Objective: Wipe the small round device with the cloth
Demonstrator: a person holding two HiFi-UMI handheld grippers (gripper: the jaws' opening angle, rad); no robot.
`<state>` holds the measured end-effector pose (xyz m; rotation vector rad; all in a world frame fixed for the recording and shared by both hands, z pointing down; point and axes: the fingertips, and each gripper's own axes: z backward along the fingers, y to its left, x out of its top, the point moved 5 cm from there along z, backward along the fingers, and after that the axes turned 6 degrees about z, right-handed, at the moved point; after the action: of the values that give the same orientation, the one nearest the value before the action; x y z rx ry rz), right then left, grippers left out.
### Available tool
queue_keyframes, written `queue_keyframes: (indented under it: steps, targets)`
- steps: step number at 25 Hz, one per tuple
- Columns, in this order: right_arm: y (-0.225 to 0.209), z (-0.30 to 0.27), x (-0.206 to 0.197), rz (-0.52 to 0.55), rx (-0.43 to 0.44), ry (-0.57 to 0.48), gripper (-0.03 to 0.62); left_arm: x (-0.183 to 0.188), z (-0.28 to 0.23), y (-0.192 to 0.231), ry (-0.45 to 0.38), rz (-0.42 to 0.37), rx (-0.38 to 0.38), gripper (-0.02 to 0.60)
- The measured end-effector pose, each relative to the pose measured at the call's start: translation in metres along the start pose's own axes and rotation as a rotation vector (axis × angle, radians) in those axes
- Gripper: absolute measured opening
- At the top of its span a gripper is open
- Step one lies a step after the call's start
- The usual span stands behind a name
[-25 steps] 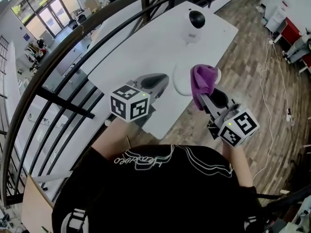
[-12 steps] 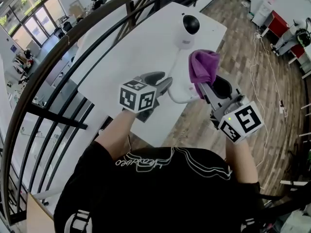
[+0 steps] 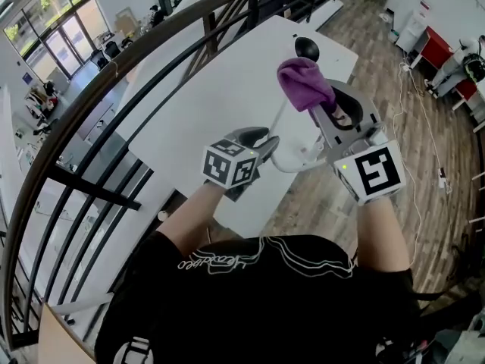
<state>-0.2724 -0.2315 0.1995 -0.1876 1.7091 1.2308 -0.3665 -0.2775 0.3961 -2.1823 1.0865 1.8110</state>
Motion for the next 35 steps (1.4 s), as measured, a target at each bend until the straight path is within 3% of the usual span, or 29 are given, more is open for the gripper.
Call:
queue_keyframes:
  steps: [10, 16, 35]
  targets:
    - [-0.034, -0.027, 0.010, 0.168, -0.138, 0.010, 0.067, 0.001, -0.002, 0.002, -0.010, 0.037, 0.007, 0.118]
    - [-0.019, -0.047, 0.015, 0.400, -0.168, 0.125, 0.067, 0.002, -0.001, 0.002, -0.010, 0.041, 0.006, 0.100]
    - [0.017, -0.066, -0.023, 0.430, -0.112, 0.218, 0.067, 0.000, 0.000, 0.005, -0.037, 0.058, -0.008, 0.095]
